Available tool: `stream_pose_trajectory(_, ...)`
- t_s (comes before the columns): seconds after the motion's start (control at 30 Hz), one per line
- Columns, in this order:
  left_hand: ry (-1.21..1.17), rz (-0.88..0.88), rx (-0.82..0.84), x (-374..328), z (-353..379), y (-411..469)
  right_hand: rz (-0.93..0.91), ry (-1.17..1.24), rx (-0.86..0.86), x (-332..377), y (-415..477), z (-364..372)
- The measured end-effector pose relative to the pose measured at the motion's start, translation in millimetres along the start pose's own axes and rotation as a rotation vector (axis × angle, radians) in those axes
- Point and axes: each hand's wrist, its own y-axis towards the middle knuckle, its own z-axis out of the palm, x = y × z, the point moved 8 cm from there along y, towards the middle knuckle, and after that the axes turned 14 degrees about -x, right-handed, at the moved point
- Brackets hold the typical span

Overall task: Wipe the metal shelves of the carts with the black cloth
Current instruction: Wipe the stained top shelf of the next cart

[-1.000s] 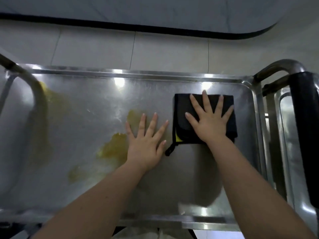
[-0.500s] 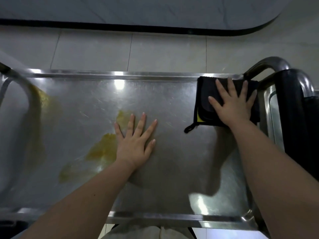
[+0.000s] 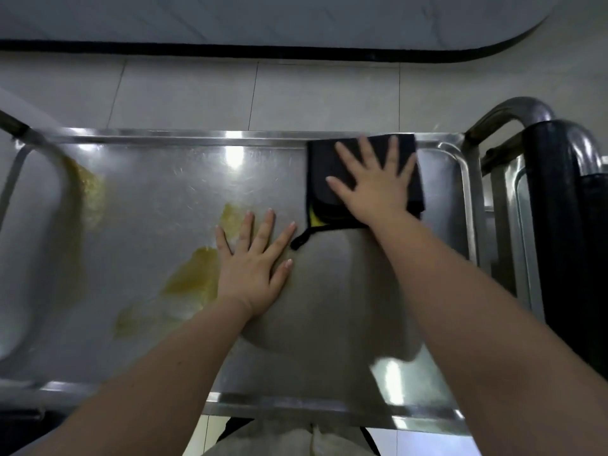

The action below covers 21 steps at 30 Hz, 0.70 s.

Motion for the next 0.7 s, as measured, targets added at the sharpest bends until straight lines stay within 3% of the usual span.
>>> stream_pose_trajectory(0.17, -0.018, -0.024, 0.007, 1, 0, 3, 0.177, -0.079, 0.02, -97, -22, -10)
stream_pose_trajectory(0.3, -0.019, -0.035, 0.015, 1, 2, 3, 0.211, -0.039, 0.041, -87, -95, -5)
stream_pose_trajectory(0.53, -0.051, -0.035, 0.018, 0, 0, 1, 0.148, 0.008, 0.196, -53, -311, 10)
stream_pose_trajectory(0.6, -0.049, -0.027, 0.025, -2, 0, 0, 0.131, 0.02, 0.201, -49, -306, 10)
stream_pose_trajectory(0.7, -0.042, -0.011, 0.015, -2, 0, 0, 0.109, -0.001, 0.079, -53, -222, 2)
